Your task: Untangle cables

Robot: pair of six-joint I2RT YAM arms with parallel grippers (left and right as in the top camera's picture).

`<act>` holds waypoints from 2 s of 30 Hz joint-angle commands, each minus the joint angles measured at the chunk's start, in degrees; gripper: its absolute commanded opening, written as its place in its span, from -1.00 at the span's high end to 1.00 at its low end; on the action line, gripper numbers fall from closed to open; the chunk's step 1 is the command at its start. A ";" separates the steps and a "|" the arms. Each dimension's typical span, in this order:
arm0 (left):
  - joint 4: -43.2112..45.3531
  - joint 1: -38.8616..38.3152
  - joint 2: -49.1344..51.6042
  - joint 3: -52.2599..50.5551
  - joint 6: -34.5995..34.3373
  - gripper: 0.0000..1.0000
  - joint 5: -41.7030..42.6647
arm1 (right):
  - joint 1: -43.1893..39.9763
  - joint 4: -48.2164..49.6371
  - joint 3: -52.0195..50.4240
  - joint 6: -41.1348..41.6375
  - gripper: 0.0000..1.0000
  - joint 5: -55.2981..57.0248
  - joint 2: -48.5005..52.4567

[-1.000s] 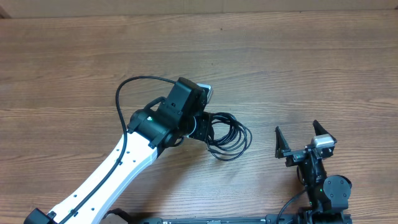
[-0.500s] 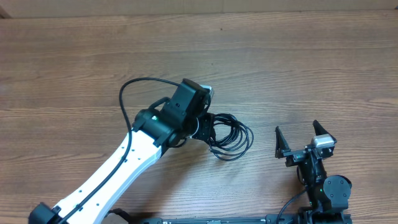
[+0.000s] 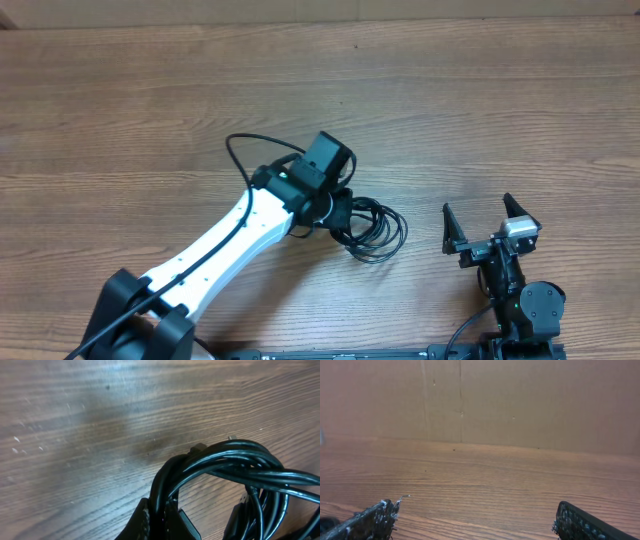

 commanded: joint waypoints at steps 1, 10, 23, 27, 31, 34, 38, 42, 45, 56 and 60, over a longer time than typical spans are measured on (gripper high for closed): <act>0.22 -1.18 2.47 1.62 -7.06 0.91 -0.35 | 0.24 0.22 -0.61 -0.07 -1.00 0.55 -0.68; 0.15 -2.38 7.72 1.62 -18.73 0.88 -0.04 | 0.24 0.22 -0.61 -0.07 -1.00 0.55 -0.68; 0.66 -2.21 7.80 1.66 -6.19 -1.00 -4.63 | 0.24 0.22 -0.61 -0.07 -1.00 0.55 -0.68; 0.46 -0.90 7.78 2.64 -3.39 -0.99 -4.83 | 0.24 0.22 -0.61 -0.07 -1.00 0.55 -0.68; -1.53 0.70 7.76 5.40 -0.66 -0.99 -4.87 | 0.24 0.20 -0.61 -0.07 -1.00 0.55 -0.68; -2.82 1.51 7.76 7.54 4.24 -1.00 -4.83 | 0.24 0.20 -0.61 -0.07 -1.00 0.55 -0.68; -3.23 1.64 7.76 9.20 11.17 -0.99 -4.81 | 0.24 0.22 -0.61 -0.07 -1.00 0.55 -0.68; -3.26 1.64 7.76 9.79 16.00 -0.99 -4.83 | 0.24 0.22 -0.61 -0.07 -1.00 0.55 -0.68; -3.23 1.64 7.76 10.05 18.36 -0.99 -4.85 | 0.24 0.20 -0.61 -0.07 -1.00 0.55 -0.68; -5.01 1.57 7.76 15.15 21.05 -0.99 -4.83 | 0.24 0.22 -0.61 -0.07 -1.00 0.55 -0.68; -7.19 1.53 7.76 17.38 27.23 -0.99 -4.81 | 0.24 0.20 -0.61 -0.07 -1.00 0.55 -0.68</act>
